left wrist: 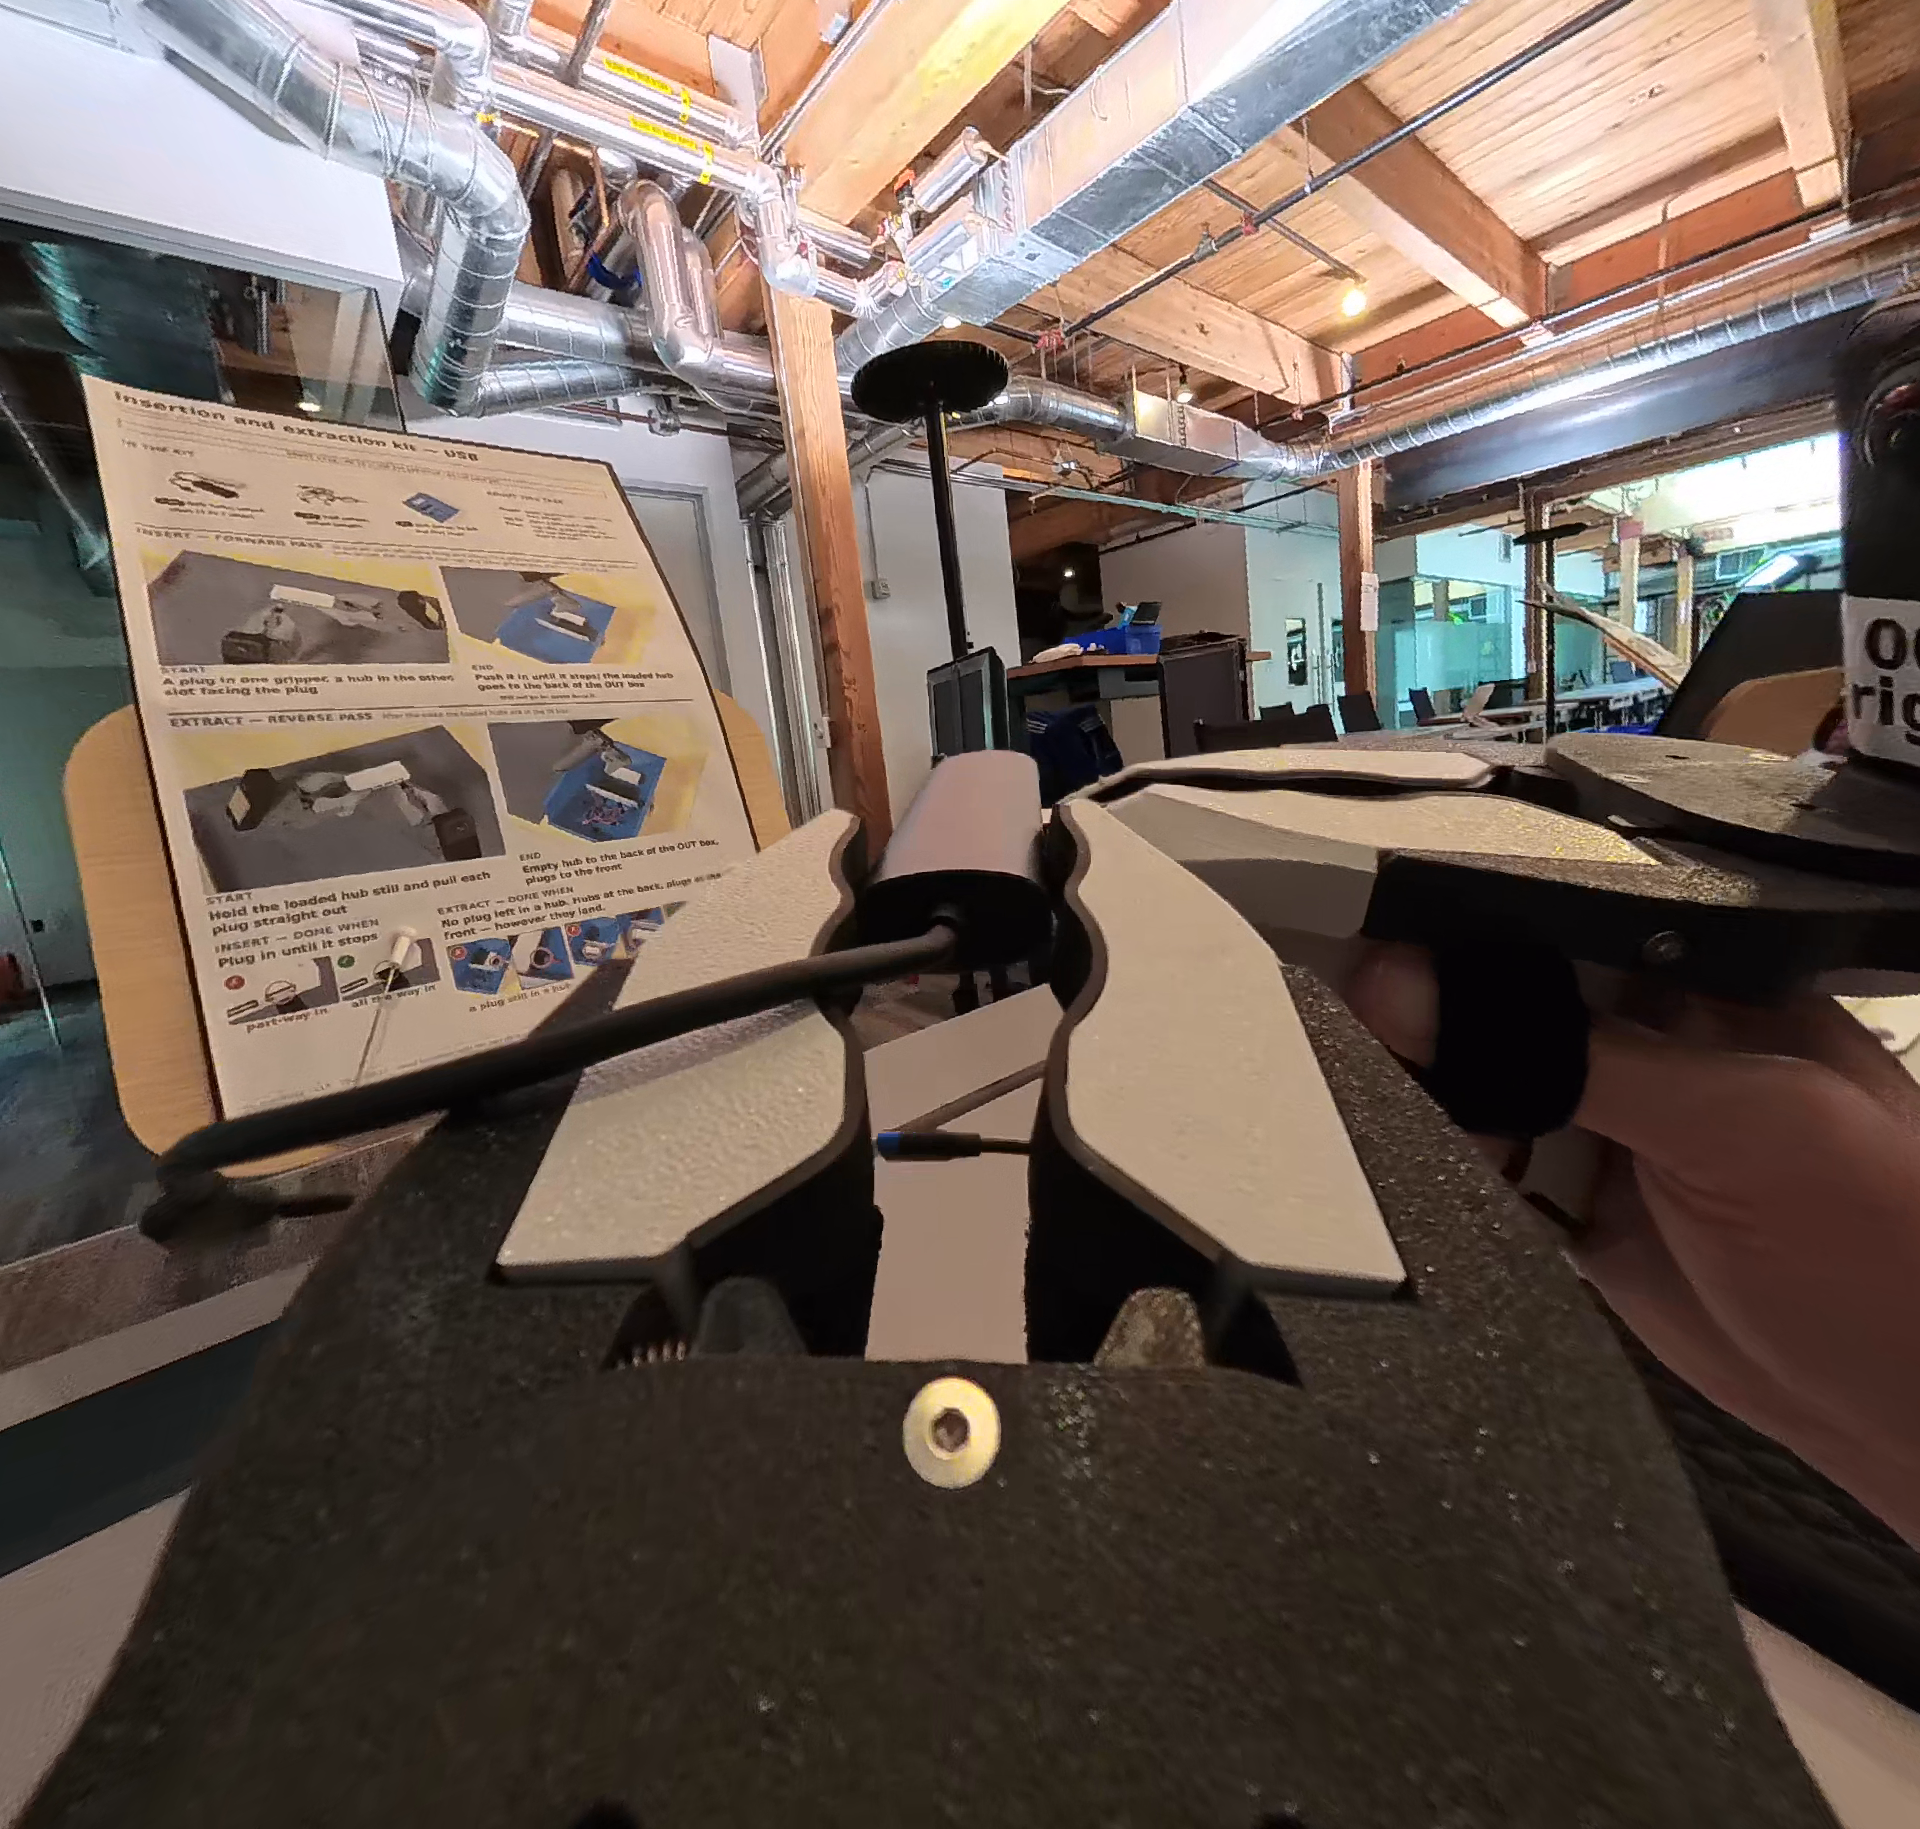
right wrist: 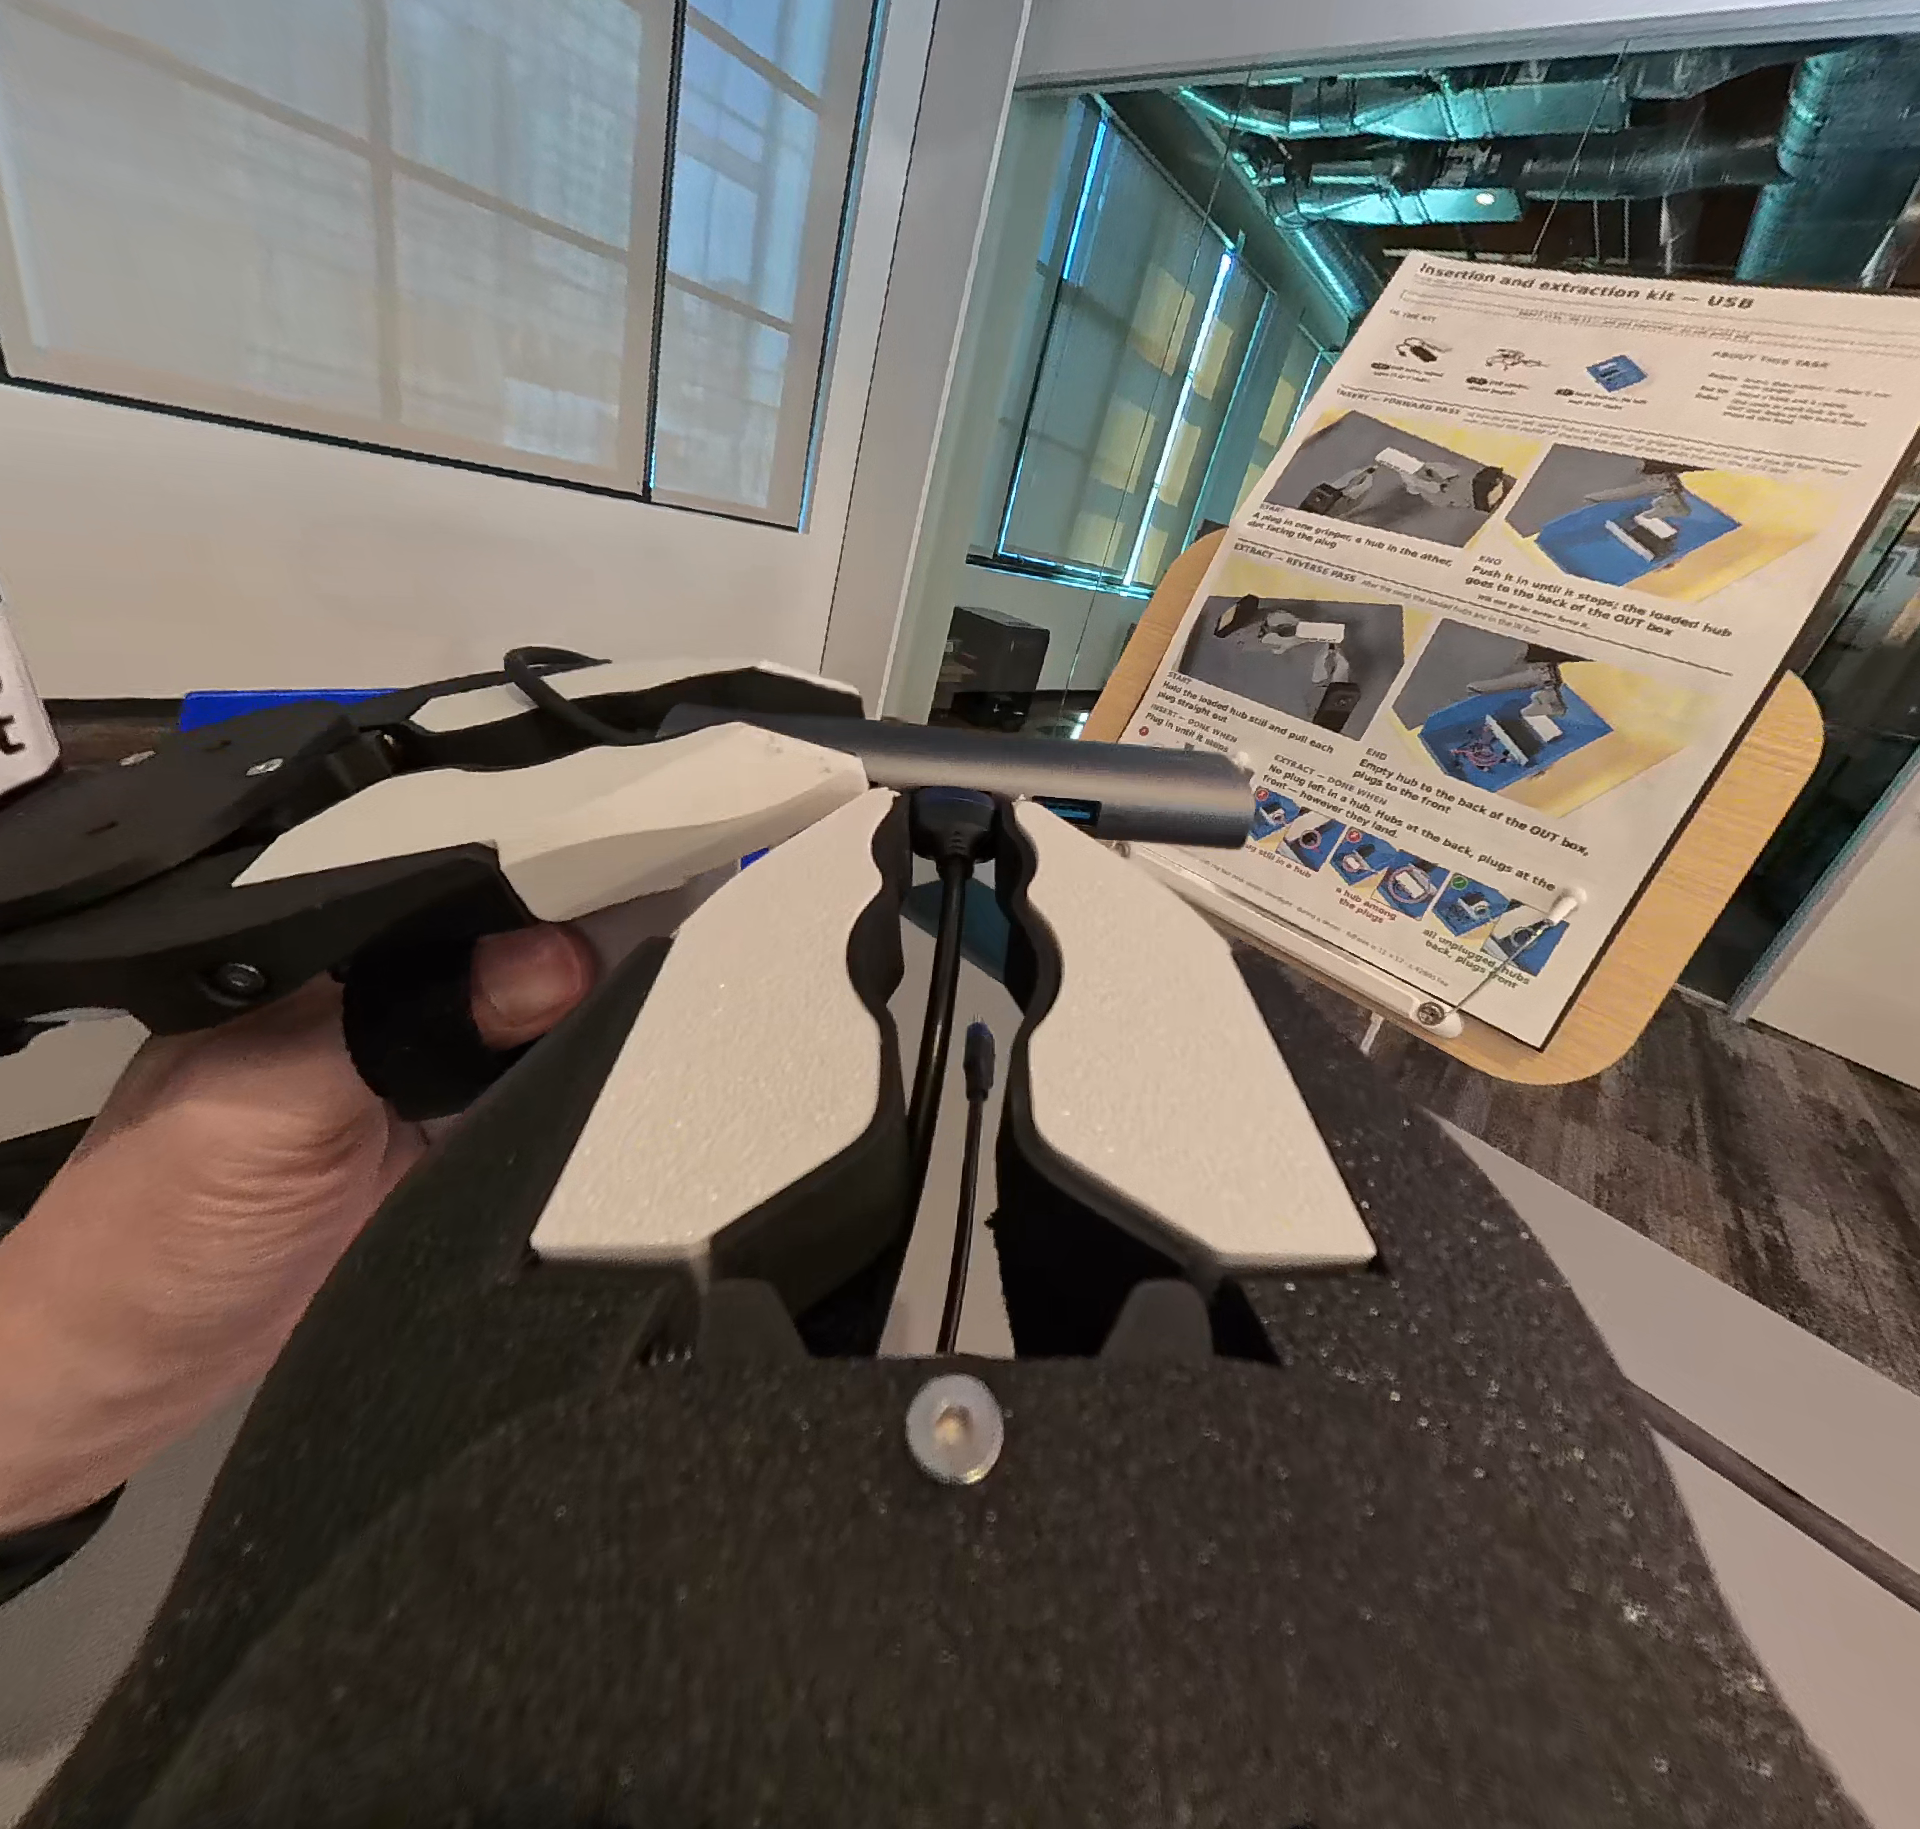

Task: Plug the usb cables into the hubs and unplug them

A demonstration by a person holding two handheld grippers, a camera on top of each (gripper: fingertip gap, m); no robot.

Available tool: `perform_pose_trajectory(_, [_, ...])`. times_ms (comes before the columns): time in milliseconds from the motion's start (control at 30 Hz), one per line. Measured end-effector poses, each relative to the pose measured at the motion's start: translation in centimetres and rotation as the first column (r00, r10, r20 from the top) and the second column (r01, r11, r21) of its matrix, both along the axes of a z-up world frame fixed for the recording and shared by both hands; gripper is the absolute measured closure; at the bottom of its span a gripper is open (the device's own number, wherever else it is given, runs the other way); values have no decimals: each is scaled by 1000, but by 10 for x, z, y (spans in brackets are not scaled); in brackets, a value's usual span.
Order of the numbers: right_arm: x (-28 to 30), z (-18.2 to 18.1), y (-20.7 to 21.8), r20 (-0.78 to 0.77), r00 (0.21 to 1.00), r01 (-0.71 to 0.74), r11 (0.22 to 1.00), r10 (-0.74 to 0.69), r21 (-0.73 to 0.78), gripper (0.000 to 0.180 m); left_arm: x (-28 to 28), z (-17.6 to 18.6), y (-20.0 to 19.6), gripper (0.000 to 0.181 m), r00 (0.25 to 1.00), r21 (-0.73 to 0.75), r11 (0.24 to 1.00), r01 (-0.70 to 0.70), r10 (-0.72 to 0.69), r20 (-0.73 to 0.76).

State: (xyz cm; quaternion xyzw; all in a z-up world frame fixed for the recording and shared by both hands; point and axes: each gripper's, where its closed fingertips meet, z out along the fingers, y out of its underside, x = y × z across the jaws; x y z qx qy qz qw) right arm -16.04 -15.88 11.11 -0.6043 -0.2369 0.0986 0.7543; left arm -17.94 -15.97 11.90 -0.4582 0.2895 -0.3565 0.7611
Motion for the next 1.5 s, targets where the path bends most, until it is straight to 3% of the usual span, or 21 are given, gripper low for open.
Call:
perform_pose_trajectory(733, [2, 2, -9, -18, 999, 41, 999, -41, 24, 165, 1, 4, -8, 148, 1000, 61, 998, 13, -13, -4])
perform_pose_trajectory(800, [17, 19, -26, -65, 996, 65, 990, -57, 125, 165, -30, 2, 24, 148, 982, -27, 985, -172, 174, 69])
perform_pose_trajectory(833, [30, 27, -35, -85, 994, 82, 986, -70, 143, 164, -60, 2, 42, 148, 968, -89, 979, -185, 197, 155])
perform_pose_trajectory(900, [49, 29, -36, -54, 994, 103, 989, -98, 106, 165, -97, 14, 40, 148, 941, -133, 988, 72, -23, 338])
perform_pose_trajectory(967, [58, 26, -32, -78, 994, 81, 993, -74, 83, 164, -108, 9, 46, 148, 962, -124, 990, -68, 98, 254])
perform_pose_trajectory(1000, [60, 20, -27, -64, 995, 84, 995, -80, 56, 164, -103, 7, 42, 148, 974, -100, 992, -73, 92, 207])
perform_pose_trajectory(1133, [59, -2, -14, -54, 997, 52, 999, -52, -1, 165, -84, -6, 39, 148, 995, -103, 994, -26, 35, 89])
perform_pose_trajectory(1500, [66, -6, -14, -68, 997, 45, 998, -47, -37, 165, -55, -23, 25, 148, 993, -134, 986, 102, -93, 74])
